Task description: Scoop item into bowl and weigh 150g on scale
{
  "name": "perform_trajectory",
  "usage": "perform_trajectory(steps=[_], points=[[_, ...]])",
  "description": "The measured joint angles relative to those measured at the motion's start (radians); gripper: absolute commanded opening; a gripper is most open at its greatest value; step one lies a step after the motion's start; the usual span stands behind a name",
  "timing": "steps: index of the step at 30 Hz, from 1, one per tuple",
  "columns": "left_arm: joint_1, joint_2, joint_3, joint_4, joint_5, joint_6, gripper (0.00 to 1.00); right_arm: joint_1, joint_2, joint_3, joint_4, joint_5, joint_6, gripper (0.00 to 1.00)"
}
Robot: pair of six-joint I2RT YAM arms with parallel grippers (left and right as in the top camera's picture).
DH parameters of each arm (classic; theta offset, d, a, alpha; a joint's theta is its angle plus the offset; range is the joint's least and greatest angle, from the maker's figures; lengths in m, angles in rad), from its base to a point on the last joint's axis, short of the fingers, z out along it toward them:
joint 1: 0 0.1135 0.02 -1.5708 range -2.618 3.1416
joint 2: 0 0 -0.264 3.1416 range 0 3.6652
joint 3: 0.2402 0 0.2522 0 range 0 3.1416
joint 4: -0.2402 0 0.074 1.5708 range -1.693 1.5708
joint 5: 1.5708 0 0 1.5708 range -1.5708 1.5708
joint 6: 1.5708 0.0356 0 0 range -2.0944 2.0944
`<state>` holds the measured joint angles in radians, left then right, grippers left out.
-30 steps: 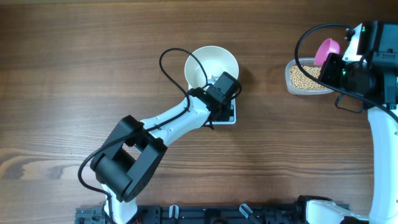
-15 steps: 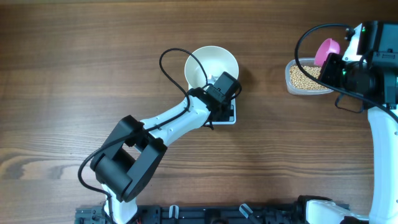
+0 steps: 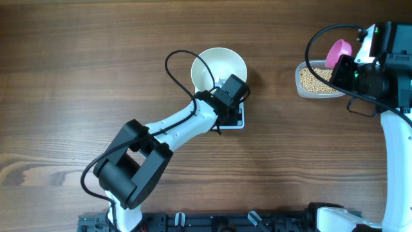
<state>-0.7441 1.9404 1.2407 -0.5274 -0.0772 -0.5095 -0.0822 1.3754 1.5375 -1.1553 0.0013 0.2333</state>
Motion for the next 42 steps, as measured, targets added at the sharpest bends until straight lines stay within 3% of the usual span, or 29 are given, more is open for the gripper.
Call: perform_trajectory(steps=[22, 32, 36, 42], points=[[0.0, -0.004, -0.024, 0.059, 0.008, 0.0, 0.04, 0.0, 0.0, 0.0, 0.0, 0.0, 0.0, 0.04], [0.0, -0.048, -0.05, -0.007, 0.061, 0.0, 0.04, 0.0, 0.0, 0.0, -0.01, 0.0, 0.0, 0.04], [0.0, -0.162, -0.067, -0.023, 0.106, 0.0, 0.04, 0.0, 0.0, 0.0, -0.012, 0.0, 0.0, 0.04], [0.014, -0.487, -0.066, -0.022, 0.132, 0.0, 0.04, 0.0, 0.0, 0.0, -0.021, 0.0, -0.027, 0.05]])
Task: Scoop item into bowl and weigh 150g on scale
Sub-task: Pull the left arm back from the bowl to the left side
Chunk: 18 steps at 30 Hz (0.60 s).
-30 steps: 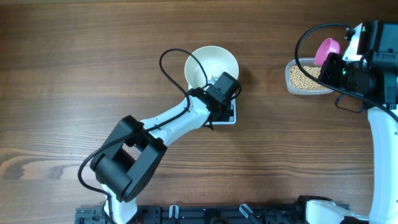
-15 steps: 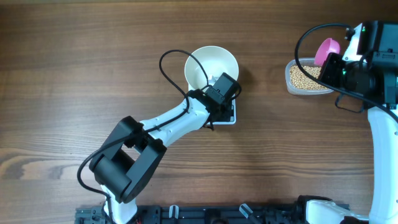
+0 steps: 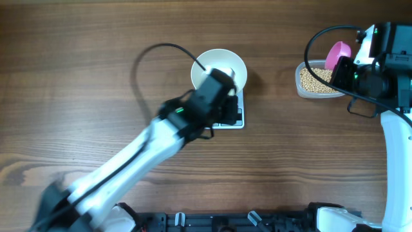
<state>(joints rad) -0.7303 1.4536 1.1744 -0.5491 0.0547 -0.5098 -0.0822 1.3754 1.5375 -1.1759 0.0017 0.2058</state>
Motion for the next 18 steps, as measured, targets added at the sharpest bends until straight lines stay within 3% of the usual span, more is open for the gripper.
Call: perform_trajectory(steps=[5, 13, 14, 17, 18], points=[[0.126, -0.233, 0.003, -0.109, -0.072, -0.01, 0.04, -0.002, 0.0, 0.0, -0.006, -0.002, -0.038, 0.04], [0.531, -0.431, 0.003, -0.316, -0.311, -0.053, 0.18, -0.028, 0.0, 0.0, 0.015, -0.093, -0.2, 0.04], [0.583, -0.44, 0.003, -0.33, -0.333, -0.057, 0.24, -0.028, 0.0, 0.0, 0.019, -0.106, -0.224, 0.04], [0.723, -0.442, 0.003, -0.344, -0.385, -0.054, 0.85, -0.028, 0.0, 0.0, 0.026, -0.131, -0.308, 0.04], [0.759, -0.438, 0.003, -0.345, -0.392, -0.06, 1.0, -0.028, 0.0, 0.0, 0.027, -0.135, -0.332, 0.04]])
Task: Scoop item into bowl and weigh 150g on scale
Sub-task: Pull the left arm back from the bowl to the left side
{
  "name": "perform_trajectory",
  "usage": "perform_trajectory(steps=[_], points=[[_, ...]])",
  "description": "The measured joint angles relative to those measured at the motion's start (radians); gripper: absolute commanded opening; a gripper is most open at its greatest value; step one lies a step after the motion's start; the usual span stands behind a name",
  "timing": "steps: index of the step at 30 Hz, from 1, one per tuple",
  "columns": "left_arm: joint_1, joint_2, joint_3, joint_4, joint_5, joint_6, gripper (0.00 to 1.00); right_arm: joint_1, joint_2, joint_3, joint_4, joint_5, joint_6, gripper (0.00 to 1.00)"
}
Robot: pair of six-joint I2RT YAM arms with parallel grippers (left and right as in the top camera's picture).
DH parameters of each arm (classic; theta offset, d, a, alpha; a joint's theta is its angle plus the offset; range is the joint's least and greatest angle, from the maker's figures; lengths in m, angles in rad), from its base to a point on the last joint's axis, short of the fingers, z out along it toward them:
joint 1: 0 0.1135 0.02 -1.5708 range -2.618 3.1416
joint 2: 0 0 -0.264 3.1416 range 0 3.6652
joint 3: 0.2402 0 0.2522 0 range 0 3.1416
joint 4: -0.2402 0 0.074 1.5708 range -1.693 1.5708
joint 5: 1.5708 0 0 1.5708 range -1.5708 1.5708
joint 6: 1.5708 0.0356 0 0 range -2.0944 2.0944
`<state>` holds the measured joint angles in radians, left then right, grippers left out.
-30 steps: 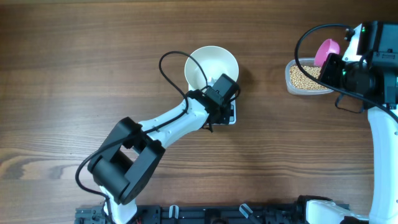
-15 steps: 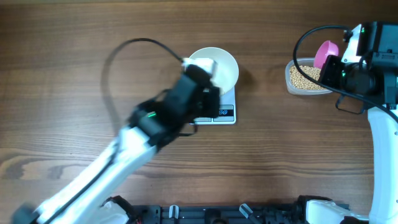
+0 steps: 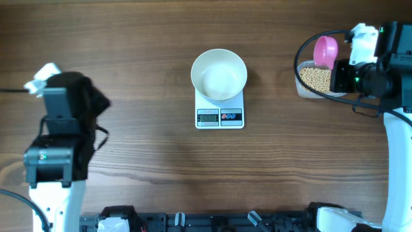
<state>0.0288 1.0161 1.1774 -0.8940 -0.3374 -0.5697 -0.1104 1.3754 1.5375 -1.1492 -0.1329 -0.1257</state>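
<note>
A white bowl (image 3: 219, 74) stands empty on the small white scale (image 3: 219, 116) at the table's middle. At the far right a clear container of tan beans (image 3: 313, 80) sits on the table. A pink scoop (image 3: 325, 50) hangs over its left part, and my right gripper (image 3: 351, 46) is shut on the scoop's handle. My left gripper (image 3: 40, 77) is far off at the left edge, well away from the scale. Its fingers are too small and foreshortened to read.
The left arm's black body (image 3: 59, 132) fills the left edge of the wooden table (image 3: 141, 45). The right arm (image 3: 393, 129) runs down the right edge, with black cables looping over the bean container.
My left arm has left the scale and now stands back at the table's left edge, so bowl and scale show in full. The pink scoop sits a little further left over the beans.
First my left gripper was down on the scale's front beside the bowl, while the right held the pink scoop at the bean container. Later the left arm was blurred above the scale. Now it is back at the left and the scoop has shifted left.
</note>
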Motion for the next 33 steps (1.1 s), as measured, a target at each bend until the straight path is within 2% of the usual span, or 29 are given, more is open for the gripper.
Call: perform_trajectory(steps=[7, 18, 27, 33], points=[[0.26, 0.098, 0.0, -0.001, -0.04, -0.005, 1.0, 0.0, 0.0, 0.0, 0.006, 0.002, -0.139, 0.04], [0.474, 0.338, 0.0, 0.029, -0.048, -0.005, 1.0, 0.0, 0.0, 0.0, -0.007, 0.063, -0.15, 0.04], [0.504, 0.418, 0.0, 0.163, -0.051, -0.005, 1.0, 0.0, 0.0, 0.0, 0.032, 0.123, 0.0, 0.04], [0.504, 0.418, 0.0, 0.177, -0.051, -0.005, 1.0, 0.0, 0.0, 0.0, 0.054, 0.132, 0.047, 0.04]])
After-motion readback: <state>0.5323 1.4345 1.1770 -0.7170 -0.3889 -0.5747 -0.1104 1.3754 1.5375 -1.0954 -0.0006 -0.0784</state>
